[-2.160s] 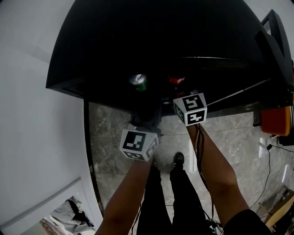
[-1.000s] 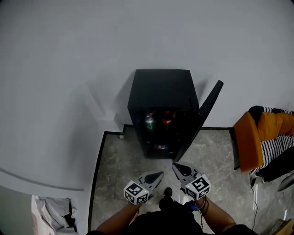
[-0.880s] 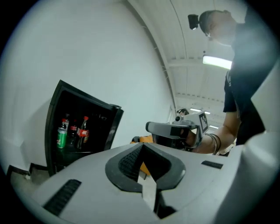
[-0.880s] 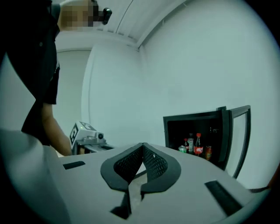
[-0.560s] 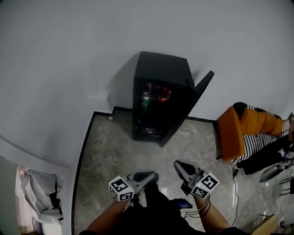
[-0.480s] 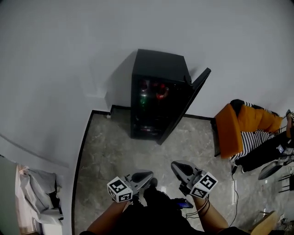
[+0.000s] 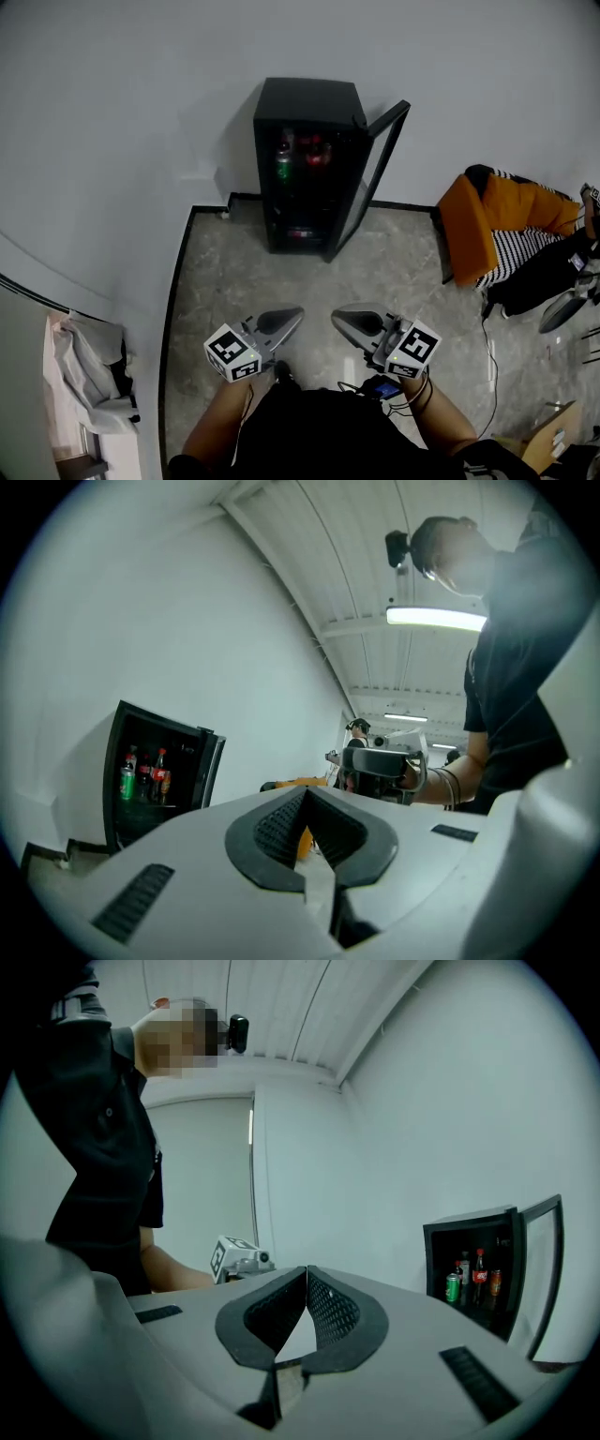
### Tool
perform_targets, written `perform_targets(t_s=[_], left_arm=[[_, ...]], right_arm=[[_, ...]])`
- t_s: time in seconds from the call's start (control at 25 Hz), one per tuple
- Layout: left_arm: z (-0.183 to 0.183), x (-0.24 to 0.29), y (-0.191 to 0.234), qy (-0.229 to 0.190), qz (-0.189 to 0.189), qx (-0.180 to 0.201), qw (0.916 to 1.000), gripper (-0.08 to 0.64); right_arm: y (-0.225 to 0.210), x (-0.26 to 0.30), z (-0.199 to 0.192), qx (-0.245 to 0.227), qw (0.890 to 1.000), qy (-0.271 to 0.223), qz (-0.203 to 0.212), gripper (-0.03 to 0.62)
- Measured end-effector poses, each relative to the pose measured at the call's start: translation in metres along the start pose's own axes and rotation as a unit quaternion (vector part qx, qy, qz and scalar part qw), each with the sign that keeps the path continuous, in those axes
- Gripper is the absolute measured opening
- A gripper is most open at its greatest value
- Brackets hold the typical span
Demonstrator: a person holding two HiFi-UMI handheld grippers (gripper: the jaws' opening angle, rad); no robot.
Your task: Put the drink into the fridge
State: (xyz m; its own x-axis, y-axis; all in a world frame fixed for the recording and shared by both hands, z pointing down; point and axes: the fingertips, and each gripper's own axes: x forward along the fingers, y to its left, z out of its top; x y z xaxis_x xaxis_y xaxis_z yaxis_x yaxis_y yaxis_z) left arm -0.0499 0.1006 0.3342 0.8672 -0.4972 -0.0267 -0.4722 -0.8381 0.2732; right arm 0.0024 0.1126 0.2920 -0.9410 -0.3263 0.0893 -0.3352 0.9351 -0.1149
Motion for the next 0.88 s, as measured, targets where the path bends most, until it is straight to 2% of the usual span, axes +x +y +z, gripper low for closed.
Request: perform_targets(t_s=[0.12,0.24,0.44,0.56,0.68,0.76,0.88], left_arm=[[-0.007,0.010,-0.031,0.004,-0.001,-0.015,0.9999,0.011],[-0.015,0.023,-0.072,0.018,0.003,-0.003,0.9998,0.011],[-0.039,0.016,-0.127,0.036,-0.001,0.000,0.9993,0.011],[-0.043,0.008,-0.142,0.046,-0.003,0.011,0.9989,0.012],[-0.043,0.003,-0.146,0.052,0.017,0.017,0.9983,0.012],[-0.051,0.004,-0.150,0.061,0.030,0.009,0.9976,0.012],[-0.059,0.007,-0.162,0.070,0.025,0.003,0.9972,0.012]], right_arm=[[0.015,-0.036,-0.009,0.011,1.000,0.004,0.003,0.023],[0.029,-0.072,-0.030,0.028,0.999,0.014,-0.009,0.023],[0.057,-0.091,-0.049,0.049,0.999,-0.006,-0.006,0.023],[0.069,-0.086,-0.032,0.024,0.999,-0.024,0.011,0.023],[0.074,-0.087,-0.021,-0.002,0.999,-0.029,0.030,0.023],[0.073,-0.100,-0.021,-0.004,0.999,-0.028,0.028,0.023],[0.070,-0.120,-0.021,0.003,0.999,-0.031,0.016,0.023]])
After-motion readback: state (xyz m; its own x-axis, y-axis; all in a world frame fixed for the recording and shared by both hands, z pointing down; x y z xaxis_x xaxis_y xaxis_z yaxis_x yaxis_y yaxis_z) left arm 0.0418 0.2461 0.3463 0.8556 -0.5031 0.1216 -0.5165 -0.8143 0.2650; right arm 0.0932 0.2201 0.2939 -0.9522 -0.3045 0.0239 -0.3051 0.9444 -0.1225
